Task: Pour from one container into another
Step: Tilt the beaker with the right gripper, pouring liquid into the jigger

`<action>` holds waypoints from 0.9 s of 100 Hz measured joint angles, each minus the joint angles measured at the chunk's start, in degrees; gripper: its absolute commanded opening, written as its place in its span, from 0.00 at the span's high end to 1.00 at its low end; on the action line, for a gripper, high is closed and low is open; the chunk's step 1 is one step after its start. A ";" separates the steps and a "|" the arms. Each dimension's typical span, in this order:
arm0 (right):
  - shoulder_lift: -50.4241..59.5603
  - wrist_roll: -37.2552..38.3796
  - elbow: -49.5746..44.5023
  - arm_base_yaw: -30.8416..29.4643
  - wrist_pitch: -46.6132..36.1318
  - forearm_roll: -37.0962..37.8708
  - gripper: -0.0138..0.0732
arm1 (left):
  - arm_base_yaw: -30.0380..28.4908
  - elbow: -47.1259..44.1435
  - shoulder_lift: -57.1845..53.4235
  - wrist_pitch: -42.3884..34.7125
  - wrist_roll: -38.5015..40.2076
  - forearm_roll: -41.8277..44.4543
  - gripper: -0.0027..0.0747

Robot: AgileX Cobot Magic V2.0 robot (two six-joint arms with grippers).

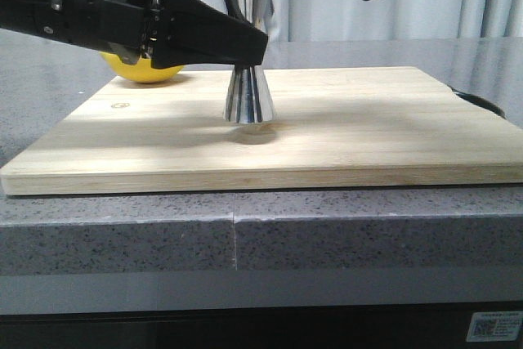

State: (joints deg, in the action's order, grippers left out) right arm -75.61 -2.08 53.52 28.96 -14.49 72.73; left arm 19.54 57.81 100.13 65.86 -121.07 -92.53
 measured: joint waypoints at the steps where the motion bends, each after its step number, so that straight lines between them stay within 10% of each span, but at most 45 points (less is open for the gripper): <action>1: 0.00 0.00 0.00 0.00 0.00 0.00 0.62 | 0.00 0.00 0.00 0.00 0.00 0.00 0.99; 90: 0.13 -0.11 2.04 0.00 0.66 1.86 0.62 | 0.00 0.00 0.00 0.10 0.24 0.42 0.99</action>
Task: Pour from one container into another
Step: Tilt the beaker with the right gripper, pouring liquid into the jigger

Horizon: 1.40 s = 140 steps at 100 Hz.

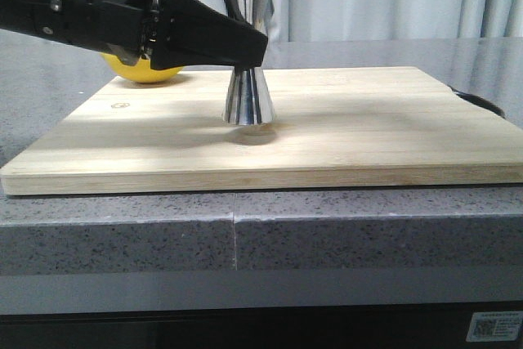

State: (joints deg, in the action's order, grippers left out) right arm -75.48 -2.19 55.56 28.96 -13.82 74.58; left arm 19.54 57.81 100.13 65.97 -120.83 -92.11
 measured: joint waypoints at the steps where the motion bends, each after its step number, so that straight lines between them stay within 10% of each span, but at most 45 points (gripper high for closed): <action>1: 0.00 0.00 0.00 0.00 0.00 0.09 0.62 | 0.00 0.00 0.00 0.00 0.00 0.00 0.99; 140: 0.00 0.00 0.00 0.00 -0.10 7.15 0.62 | 0.00 0.00 0.00 0.00 0.00 0.00 0.99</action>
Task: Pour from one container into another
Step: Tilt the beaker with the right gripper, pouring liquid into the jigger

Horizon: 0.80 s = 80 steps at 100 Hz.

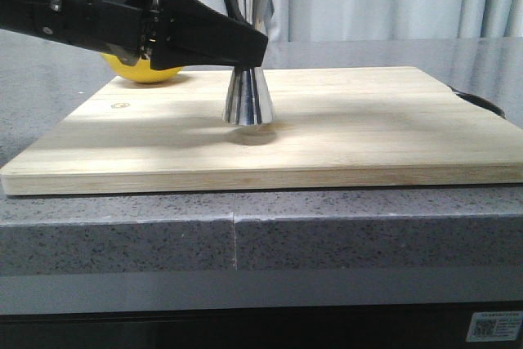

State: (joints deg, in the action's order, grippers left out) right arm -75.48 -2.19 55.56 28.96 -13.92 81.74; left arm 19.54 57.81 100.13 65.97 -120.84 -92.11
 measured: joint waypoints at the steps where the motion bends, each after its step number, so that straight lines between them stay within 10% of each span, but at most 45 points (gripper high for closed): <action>1: 0.00 0.00 0.00 0.00 0.00 0.00 0.62 | 0.00 0.00 0.00 0.00 0.00 0.00 0.99; 80: 0.00 0.00 0.00 0.00 0.00 2.08 0.62 | 0.00 0.00 0.00 0.00 0.08 0.48 0.99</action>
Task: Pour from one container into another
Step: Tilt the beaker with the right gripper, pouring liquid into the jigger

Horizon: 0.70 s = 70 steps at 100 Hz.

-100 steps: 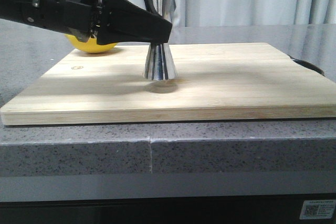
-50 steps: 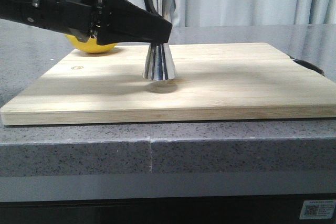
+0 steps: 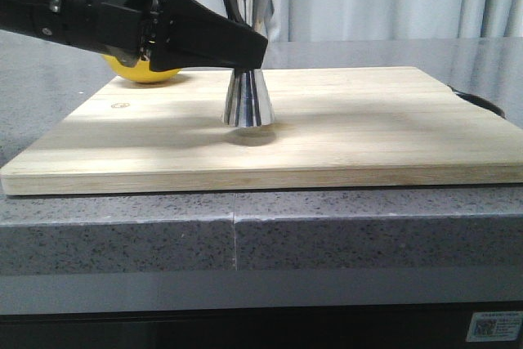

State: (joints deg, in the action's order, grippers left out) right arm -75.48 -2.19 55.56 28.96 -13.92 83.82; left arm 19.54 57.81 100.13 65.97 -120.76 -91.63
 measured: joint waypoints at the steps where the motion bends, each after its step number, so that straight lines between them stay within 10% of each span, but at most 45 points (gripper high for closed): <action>1: 0.00 0.00 0.00 0.00 0.00 0.10 0.62 | 0.00 0.00 0.00 0.00 0.00 0.00 0.99; 70: 0.00 -0.10 0.80 0.00 0.00 0.99 0.62 | 0.00 0.00 0.00 0.00 0.00 0.00 0.99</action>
State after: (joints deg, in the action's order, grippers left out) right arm -75.48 -2.29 56.36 28.96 -13.92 84.81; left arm 19.54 57.81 100.13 65.97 -120.76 -91.63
